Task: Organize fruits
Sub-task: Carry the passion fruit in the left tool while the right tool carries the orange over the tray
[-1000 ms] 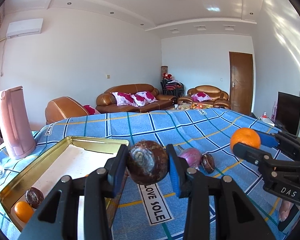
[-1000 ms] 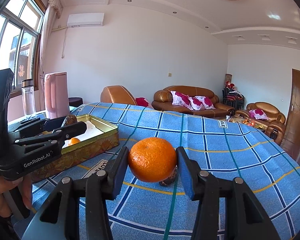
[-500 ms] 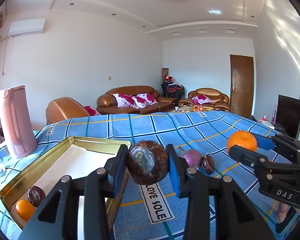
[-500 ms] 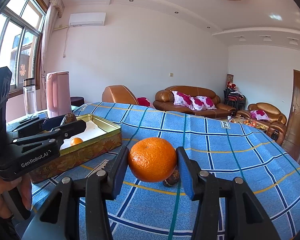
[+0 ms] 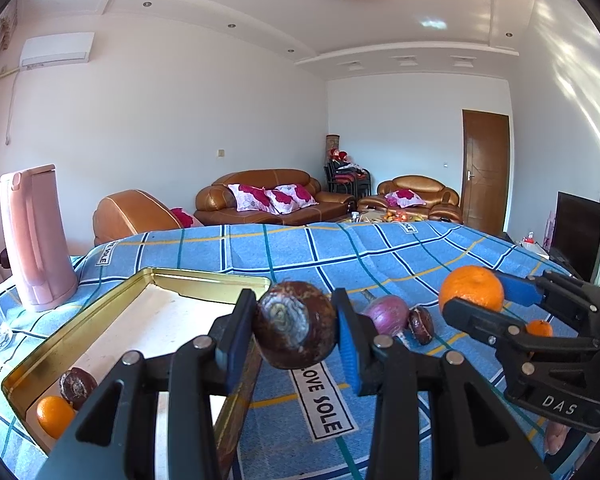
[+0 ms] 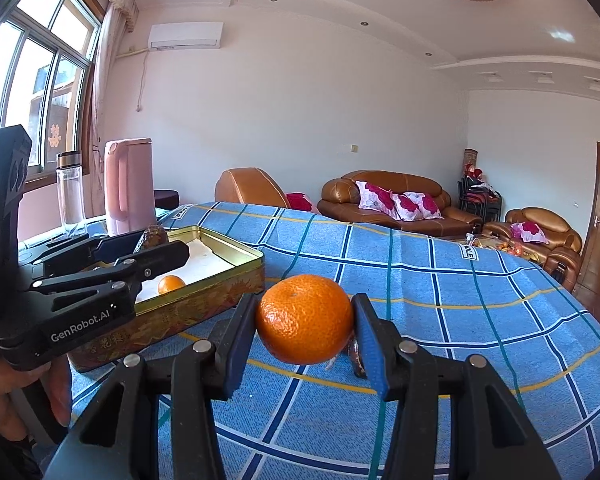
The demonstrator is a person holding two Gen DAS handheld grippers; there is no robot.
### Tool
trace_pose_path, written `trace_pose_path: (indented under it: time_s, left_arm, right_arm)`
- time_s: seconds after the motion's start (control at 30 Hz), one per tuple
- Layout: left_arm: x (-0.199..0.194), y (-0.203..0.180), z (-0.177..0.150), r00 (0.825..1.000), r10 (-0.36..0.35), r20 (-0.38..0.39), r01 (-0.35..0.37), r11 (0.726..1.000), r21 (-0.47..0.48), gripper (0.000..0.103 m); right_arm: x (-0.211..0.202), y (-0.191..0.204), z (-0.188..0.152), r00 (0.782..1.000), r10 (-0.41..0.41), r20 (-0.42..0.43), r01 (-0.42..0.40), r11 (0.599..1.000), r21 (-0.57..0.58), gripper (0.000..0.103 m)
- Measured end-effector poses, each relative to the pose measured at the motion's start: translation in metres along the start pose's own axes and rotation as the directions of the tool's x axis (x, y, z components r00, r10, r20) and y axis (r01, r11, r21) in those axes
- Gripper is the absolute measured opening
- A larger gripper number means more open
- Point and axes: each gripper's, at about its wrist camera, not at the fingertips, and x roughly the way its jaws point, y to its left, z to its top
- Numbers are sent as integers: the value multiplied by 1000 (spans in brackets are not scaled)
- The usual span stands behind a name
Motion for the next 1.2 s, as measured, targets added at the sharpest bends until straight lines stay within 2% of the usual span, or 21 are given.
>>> trace_pose_path:
  time_s: [0.73, 1.2]
  left_arm:
    - [-11, 18, 0, 1000, 25, -6, -25, 999, -22, 40]
    - [-18, 51, -2, 998, 62, -27, -64, 997, -50, 40]
  right_arm:
    - [13, 31, 7, 998, 63, -9, -63, 998, -31, 50]
    - [28, 62, 16, 992, 122, -23, -123, 991, -61, 50]
